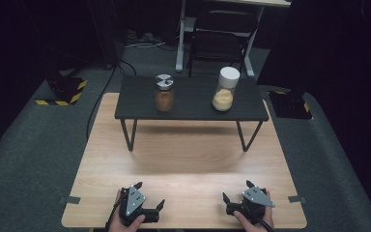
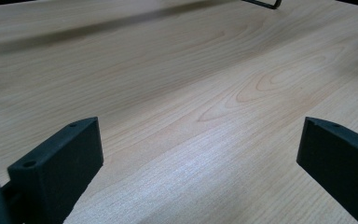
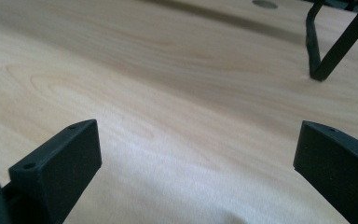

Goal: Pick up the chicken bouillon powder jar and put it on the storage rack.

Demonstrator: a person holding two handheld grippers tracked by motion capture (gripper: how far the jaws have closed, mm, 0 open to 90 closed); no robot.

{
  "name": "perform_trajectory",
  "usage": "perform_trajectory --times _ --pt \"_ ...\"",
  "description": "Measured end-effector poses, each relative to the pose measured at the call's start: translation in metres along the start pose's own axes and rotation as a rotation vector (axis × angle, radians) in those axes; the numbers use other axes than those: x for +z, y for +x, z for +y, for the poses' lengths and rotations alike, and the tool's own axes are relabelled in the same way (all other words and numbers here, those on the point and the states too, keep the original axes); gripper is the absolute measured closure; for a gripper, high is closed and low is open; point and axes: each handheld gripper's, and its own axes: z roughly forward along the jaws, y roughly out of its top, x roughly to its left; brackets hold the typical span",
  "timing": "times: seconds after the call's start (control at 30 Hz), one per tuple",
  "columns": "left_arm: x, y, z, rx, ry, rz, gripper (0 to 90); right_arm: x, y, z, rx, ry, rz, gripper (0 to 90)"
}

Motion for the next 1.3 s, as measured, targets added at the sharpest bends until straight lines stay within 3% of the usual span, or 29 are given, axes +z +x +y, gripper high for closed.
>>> perform_trajectory --times 0.27,0.4,0.5,0.67,0.83,1.3 --pt "0.001 -0.004 0.001 0.014 0.008 0.000 0.6 -0.007 -0.004 -0.004 0.018 0.009 0.005 0.6" --pt "0.005 0.000 0.001 -0.015 0.036 -0.027 0.5 -0.006 -0.005 -0.006 0.023 0.026 0.002 0.6" --pt "0.013 -0.002 0.003 -0.049 0.093 -0.034 0.9 -0.006 -0.005 -0.007 0.025 0.029 0.001 0.6" --pt "0.015 -0.005 0.003 -0.027 0.087 -0.048 1.1 -0.008 -0.005 -0.008 0.030 0.022 -0.004 0.6" --pt "0.015 -0.003 0.004 -0.051 0.090 -0.049 1.0 -0.006 -0.007 -0.009 0.043 0.029 -0.006 0.6" --pt "0.013 -0.002 0.004 -0.052 0.077 -0.042 0.9 -0.004 -0.005 -0.007 0.050 0.044 -0.008 0.6"
